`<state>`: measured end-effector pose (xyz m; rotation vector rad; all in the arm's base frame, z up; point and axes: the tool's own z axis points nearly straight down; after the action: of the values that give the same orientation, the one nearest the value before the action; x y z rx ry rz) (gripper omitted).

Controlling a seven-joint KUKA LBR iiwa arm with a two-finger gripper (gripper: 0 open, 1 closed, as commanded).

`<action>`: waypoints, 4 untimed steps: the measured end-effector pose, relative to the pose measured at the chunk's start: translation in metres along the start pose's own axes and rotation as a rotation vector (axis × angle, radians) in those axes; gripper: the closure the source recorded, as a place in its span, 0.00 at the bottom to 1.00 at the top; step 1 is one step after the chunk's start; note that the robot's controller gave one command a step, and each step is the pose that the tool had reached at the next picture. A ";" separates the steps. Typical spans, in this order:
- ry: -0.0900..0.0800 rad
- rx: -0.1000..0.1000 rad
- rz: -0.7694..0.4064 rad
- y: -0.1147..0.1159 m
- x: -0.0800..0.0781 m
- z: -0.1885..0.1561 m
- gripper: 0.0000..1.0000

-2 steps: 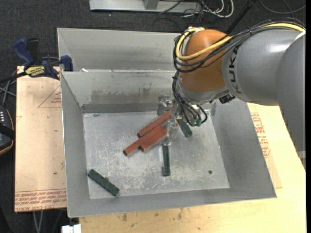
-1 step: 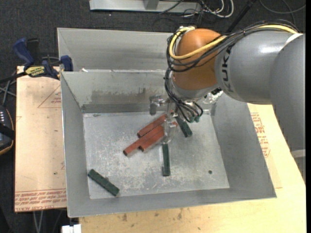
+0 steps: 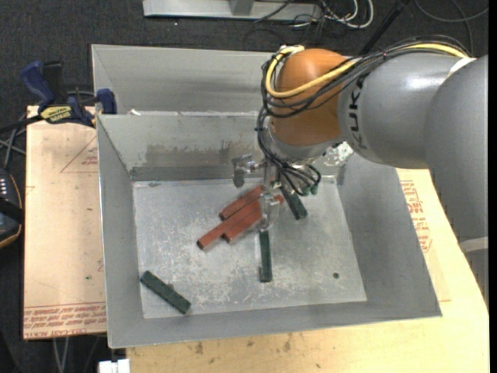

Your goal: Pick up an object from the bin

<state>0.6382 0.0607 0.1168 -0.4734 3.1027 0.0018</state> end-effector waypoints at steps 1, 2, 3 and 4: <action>0.000 0.000 -0.110 0.000 -0.002 -0.015 0.00; -0.003 0.000 -0.167 -0.001 -0.005 0.039 0.00; -0.030 0.008 -0.224 0.001 -0.012 0.052 1.00; -0.027 0.008 -0.232 0.001 -0.011 0.051 1.00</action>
Offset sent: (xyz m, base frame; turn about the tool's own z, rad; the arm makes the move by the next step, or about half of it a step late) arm 0.0038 -0.0001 -0.0468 -0.1754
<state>0.6485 0.0654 0.0654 -0.8214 3.0001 -0.0045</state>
